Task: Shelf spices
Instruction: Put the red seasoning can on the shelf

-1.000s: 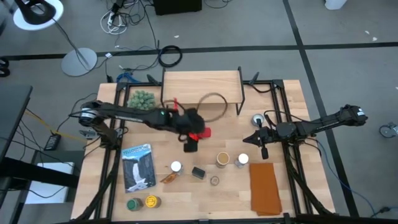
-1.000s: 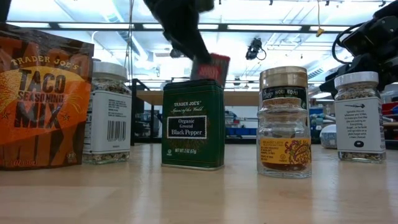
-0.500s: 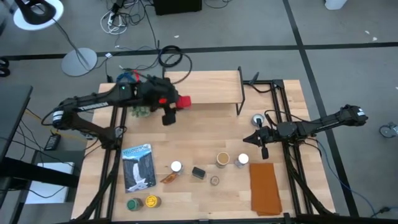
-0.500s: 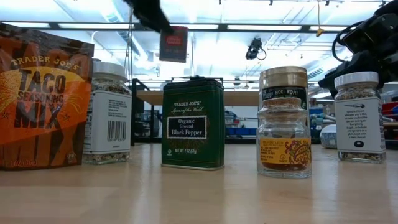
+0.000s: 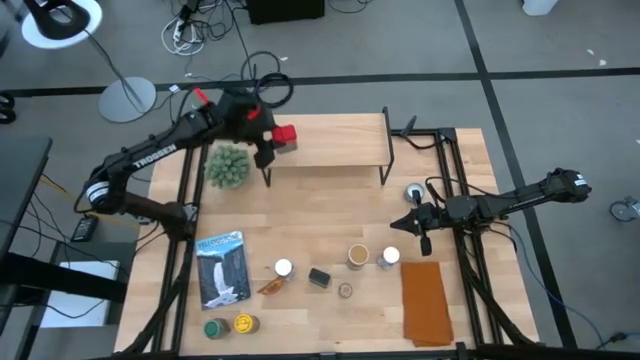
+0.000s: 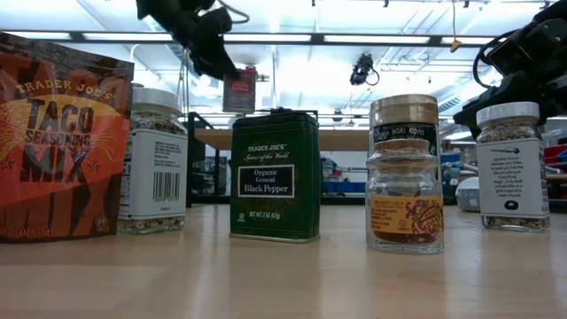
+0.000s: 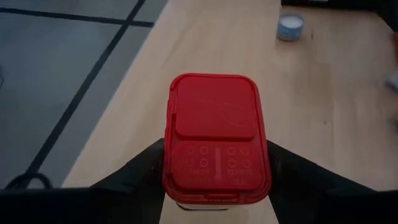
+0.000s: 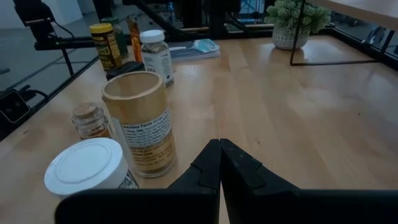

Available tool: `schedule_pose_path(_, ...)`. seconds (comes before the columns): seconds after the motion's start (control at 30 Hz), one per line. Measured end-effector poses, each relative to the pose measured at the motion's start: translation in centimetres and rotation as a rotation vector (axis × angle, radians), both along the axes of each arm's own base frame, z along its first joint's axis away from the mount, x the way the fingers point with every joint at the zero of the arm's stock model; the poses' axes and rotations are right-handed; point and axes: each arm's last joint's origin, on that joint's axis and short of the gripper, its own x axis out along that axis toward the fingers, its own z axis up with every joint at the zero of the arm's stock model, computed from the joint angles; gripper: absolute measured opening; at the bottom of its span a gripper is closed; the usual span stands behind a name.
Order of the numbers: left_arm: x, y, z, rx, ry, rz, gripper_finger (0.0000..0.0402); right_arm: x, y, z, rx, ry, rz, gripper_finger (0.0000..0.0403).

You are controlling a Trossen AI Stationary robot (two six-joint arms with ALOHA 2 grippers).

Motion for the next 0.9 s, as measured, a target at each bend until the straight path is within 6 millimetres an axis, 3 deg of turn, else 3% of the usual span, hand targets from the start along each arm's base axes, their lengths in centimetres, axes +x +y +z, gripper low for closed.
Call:
schedule_pose_path(0.23, -0.3, 2.9, -1.5, -0.114, -0.029, -0.017, 0.0230, 0.0, 0.0, 0.0, 0.000, -0.003, 0.000, 0.0008)
schedule_pose_path(0.9, 0.1, 3.2, -1.8, -0.099, -0.023, 0.016, 0.0230, 0.0, 0.0, 0.0, 0.001, -0.003, -0.001, 0.0008)
